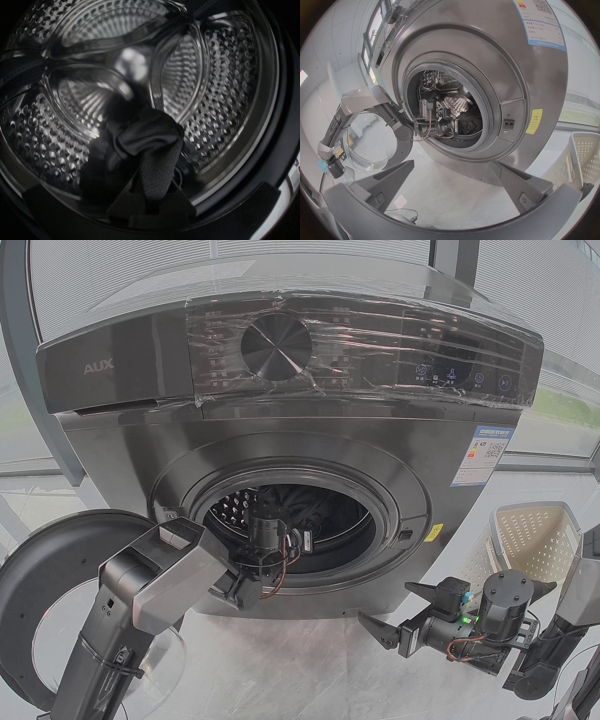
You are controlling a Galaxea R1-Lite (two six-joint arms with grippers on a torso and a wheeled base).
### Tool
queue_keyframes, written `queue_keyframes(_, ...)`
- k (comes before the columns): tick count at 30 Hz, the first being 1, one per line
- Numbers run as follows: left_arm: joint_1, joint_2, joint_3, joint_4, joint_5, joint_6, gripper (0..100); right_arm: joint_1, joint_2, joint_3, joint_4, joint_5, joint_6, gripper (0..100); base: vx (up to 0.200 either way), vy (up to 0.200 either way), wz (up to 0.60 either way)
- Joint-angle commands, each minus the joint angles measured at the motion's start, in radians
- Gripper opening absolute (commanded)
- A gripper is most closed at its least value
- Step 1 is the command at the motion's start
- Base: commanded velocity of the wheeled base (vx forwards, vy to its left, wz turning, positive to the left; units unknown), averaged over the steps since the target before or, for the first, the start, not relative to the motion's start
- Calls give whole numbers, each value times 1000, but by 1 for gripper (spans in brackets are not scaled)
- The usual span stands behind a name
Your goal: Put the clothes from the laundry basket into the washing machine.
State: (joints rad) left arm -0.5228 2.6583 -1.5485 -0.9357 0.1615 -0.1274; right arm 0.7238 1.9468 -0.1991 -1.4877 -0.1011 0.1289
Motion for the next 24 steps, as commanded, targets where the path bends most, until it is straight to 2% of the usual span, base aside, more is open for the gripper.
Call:
queue_keyframes(1,29,68,-173,-9,38,-3,0,0,1,0,0,0,0,100,0,0,0)
queue_keyframes(3,33,78,-203,-11,50,-1,0,0,1,0,0,0,0,100,0,0,0)
queue_keyframes(4,43,98,-274,0,62,0,0,0,1,0,0,1,0,100,0,0,0)
queue_keyframes(10,61,123,-378,38,64,-3,0,0,1,0,0,1,0,100,0,0,0)
queue_keyframes(23,64,121,-363,43,64,-1,0,-1,1,0,0,0,0,100,0,0,0)
queue_keyframes(24,64,120,-363,41,64,-1,100,-1,1,-2,0,1,0,100,0,0,0)
